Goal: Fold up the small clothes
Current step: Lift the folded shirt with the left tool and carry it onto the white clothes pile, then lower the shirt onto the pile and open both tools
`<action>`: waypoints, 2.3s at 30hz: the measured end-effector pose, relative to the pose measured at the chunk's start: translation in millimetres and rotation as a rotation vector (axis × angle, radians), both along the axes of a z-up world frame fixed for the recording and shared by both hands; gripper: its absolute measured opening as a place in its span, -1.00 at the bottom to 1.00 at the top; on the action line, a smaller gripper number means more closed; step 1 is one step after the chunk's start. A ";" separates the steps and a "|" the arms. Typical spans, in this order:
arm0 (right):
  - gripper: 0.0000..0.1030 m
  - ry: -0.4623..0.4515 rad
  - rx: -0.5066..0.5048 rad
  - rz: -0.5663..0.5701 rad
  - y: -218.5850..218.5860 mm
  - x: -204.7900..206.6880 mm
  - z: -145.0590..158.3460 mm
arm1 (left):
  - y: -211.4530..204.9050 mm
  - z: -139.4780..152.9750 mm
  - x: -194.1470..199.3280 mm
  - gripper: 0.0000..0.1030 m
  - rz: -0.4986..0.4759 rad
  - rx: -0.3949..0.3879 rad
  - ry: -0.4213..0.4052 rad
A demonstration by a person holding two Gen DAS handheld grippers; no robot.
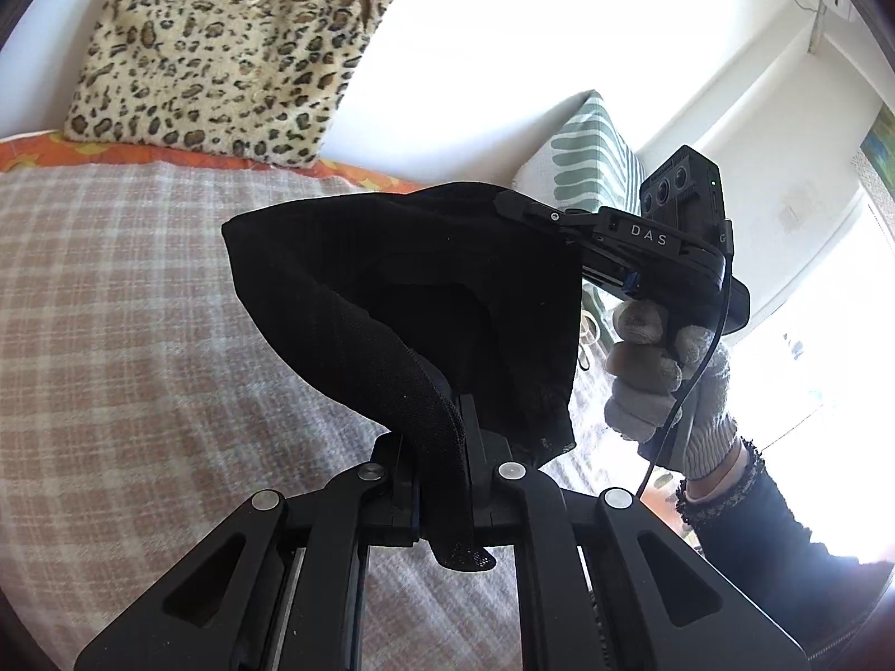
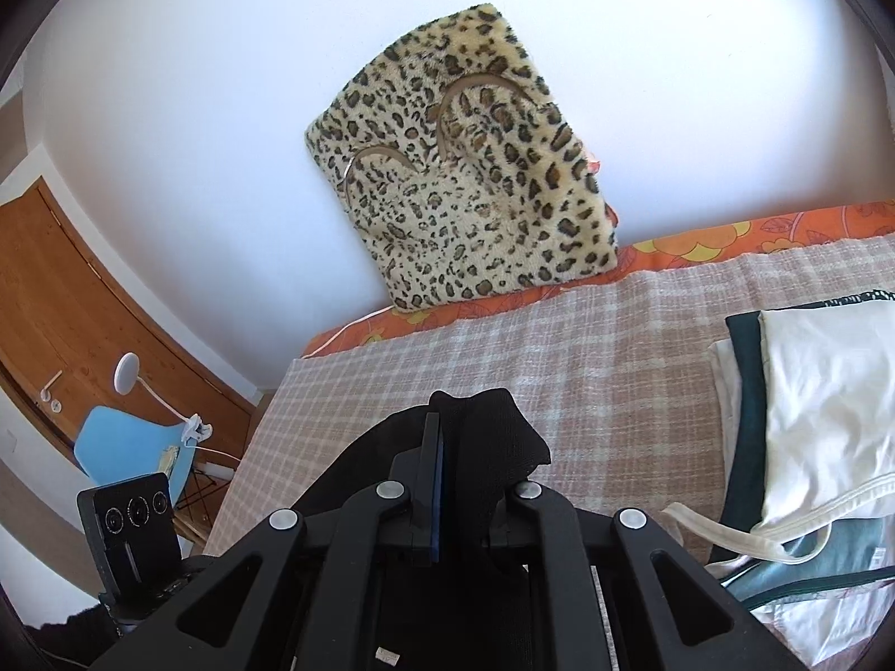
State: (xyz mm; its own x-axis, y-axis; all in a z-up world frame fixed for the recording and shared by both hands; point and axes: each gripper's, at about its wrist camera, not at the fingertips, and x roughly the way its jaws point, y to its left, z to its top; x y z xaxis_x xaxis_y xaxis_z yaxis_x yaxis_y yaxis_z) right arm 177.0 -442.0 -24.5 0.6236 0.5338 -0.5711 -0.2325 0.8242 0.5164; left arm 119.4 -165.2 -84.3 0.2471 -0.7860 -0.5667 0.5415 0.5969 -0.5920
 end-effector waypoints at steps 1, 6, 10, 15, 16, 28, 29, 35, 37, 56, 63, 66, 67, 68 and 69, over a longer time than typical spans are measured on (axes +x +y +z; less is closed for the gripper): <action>-0.87 -0.005 -0.003 -0.011 -10.7 -2.1 2.7 | -10.4 2.3 1.0 -0.85 -0.015 0.000 -0.012; -0.87 -0.018 -0.015 -0.066 -60.4 -3.3 15.8 | -61.0 12.1 9.4 -0.85 -0.065 -0.008 -0.060; -0.87 -0.027 -0.040 -0.095 -97.4 4.1 30.5 | -99.9 17.0 16.1 -0.85 -0.099 -0.014 -0.093; -0.87 -0.049 -0.095 -0.138 -141.6 14.7 49.3 | -148.5 19.8 22.7 -0.85 -0.150 -0.020 -0.129; -0.87 -0.054 -0.109 -0.146 -150.0 15.6 51.1 | -157.8 19.4 24.2 -0.85 -0.158 -0.021 -0.135; -0.87 -0.030 -0.196 -0.209 -241.8 52.2 28.7 | -246.3 -20.0 36.4 -0.85 -0.211 0.024 -0.177; -0.87 -0.023 -0.201 -0.204 -245.6 57.5 23.3 | -250.9 -25.4 36.9 -0.85 -0.212 0.029 -0.171; -0.87 0.040 -0.185 -0.193 -267.6 83.4 -17.8 | -258.7 -54.0 31.8 -0.85 -0.217 0.076 -0.132; -0.78 0.067 -0.192 -0.209 -274.3 89.2 -31.0 | -256.3 -59.0 29.5 -0.83 -0.225 0.096 -0.115; -0.17 -0.029 -0.343 -0.315 -257.2 14.5 -15.3 | -208.6 -18.5 44.2 -0.29 -0.155 0.125 -0.182; -0.20 0.023 -0.344 -0.252 -244.6 52.9 -37.9 | -249.3 -46.3 48.7 -0.29 -0.277 0.208 -0.154; -0.23 0.091 -0.399 -0.251 -249.6 60.9 -59.2 | -245.8 -62.2 49.9 -0.29 -0.254 0.262 -0.182; -0.23 0.104 -0.409 -0.259 -252.8 60.7 -64.2 | -243.7 -64.7 52.4 -0.29 -0.247 0.261 -0.177; -0.23 0.109 -0.419 -0.271 -255.4 58.6 -66.9 | -241.1 -65.6 53.7 -0.29 -0.241 0.256 -0.170; -0.23 0.107 -0.420 -0.287 -258.0 55.0 -67.1 | -239.3 -64.9 54.2 -0.29 -0.240 0.252 -0.166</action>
State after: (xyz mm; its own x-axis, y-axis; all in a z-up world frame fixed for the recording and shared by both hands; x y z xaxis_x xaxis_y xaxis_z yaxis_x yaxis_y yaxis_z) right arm 232.0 -700.1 -91.6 0.6373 0.0613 -0.7682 0.0691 0.9883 0.1362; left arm 173.5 -404.5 -149.2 0.1779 -0.6741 -0.7169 0.7595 0.5573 -0.3355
